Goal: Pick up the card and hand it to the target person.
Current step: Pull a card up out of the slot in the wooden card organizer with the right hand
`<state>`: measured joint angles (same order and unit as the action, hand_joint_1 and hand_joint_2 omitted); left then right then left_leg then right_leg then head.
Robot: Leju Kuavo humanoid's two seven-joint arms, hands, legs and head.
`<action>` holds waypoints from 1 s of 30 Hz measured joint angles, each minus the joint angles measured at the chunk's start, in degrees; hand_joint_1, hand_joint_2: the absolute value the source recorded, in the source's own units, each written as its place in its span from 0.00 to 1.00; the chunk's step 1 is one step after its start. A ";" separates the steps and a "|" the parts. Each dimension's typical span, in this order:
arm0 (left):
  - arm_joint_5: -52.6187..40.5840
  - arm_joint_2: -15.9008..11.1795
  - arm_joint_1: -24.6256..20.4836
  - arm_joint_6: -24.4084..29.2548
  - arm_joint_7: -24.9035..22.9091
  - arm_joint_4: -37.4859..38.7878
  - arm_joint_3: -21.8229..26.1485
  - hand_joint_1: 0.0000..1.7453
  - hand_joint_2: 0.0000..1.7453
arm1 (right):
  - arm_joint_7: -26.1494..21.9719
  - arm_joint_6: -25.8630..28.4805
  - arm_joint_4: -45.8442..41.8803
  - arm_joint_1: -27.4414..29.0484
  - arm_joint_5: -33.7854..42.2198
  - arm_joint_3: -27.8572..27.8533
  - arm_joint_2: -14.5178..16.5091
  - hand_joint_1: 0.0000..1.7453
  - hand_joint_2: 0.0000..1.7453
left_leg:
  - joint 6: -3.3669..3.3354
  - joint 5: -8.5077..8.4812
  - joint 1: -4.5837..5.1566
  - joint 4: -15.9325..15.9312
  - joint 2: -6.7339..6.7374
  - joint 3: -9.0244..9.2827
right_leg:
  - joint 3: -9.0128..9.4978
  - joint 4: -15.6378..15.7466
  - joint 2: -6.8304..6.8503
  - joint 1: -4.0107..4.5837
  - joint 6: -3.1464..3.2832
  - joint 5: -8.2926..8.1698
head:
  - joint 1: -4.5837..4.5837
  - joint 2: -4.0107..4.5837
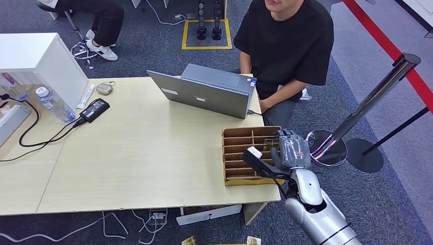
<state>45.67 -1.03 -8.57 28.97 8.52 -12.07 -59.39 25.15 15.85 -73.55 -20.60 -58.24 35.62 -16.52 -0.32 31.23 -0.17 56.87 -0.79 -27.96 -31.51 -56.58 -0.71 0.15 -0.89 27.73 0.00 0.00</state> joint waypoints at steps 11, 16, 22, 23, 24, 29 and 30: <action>0.05 0.04 0.00 0.06 0.08 -0.05 0.07 0.00 0.00 | 0.05 0.09 -0.13 0.00 0.02 0.06 0.00 0.60 1.00 | 0.00 0.01 0.00 0.02 -0.02 -0.01 | 0.00 -0.01 0.01 0.00 0.00 0.01 | 0.00 0.00; 0.05 0.06 0.02 0.10 0.07 -0.02 0.08 0.00 0.00 | 0.04 -0.53 0.15 -0.21 0.16 0.43 0.02 0.57 1.00 | 0.00 0.00 0.00 0.02 0.00 -0.01 | -0.01 -0.01 0.00 0.00 0.00 0.00 | 0.00 0.00; 0.00 0.01 0.01 0.15 -0.04 -0.02 0.05 0.00 0.00 | -0.08 -1.64 0.48 -0.43 0.67 1.12 0.06 0.61 1.00 | 0.00 0.00 0.00 0.01 0.01 -0.01 | 0.00 0.00 -0.02 0.00 0.00 0.00 | 0.00 0.00; 0.01 0.01 0.02 0.15 -0.05 -0.02 0.06 0.00 0.00 | -0.08 -1.68 0.47 -0.45 0.70 1.14 0.06 0.61 1.00 | 0.00 0.00 0.00 0.01 0.02 -0.01 | 0.00 0.00 -0.02 0.00 -0.01 -0.01 | 0.00 0.00; 0.02 0.01 0.03 0.16 -0.04 -0.03 0.07 0.00 0.00 | -0.09 -1.71 0.46 -0.46 0.73 1.15 0.06 0.61 1.00 | 0.00 -0.01 0.00 -0.01 0.03 -0.01 | -0.01 0.01 -0.02 -0.01 -0.01 -0.02 | 0.00 0.00; 0.08 0.02 0.03 0.10 -0.02 -0.03 0.14 0.00 0.00 | -0.15 -2.24 0.39 -0.58 0.88 1.47 -0.08 0.59 1.00 | 0.00 -0.01 0.01 -0.01 0.02 -0.01 | 0.00 0.01 -0.01 -0.01 -0.01 -0.02 | 0.00 0.00; 0.05 0.02 0.03 0.10 -0.01 -0.03 0.11 0.00 0.00 | -0.15 -2.40 0.42 -0.60 0.93 1.57 -0.11 0.58 1.00 | 0.00 0.00 0.00 0.01 0.01 -0.01 | 0.00 0.00 0.00 0.00 -0.01 -0.01 | 0.00 0.00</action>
<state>45.72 -1.01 -8.54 29.07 8.51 -12.09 -59.28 25.00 13.45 -73.14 -21.19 -57.31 37.19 -16.64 -0.33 31.23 -0.17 56.87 -0.79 -27.97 -31.51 -56.57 -0.72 0.15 -0.90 27.73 0.00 0.00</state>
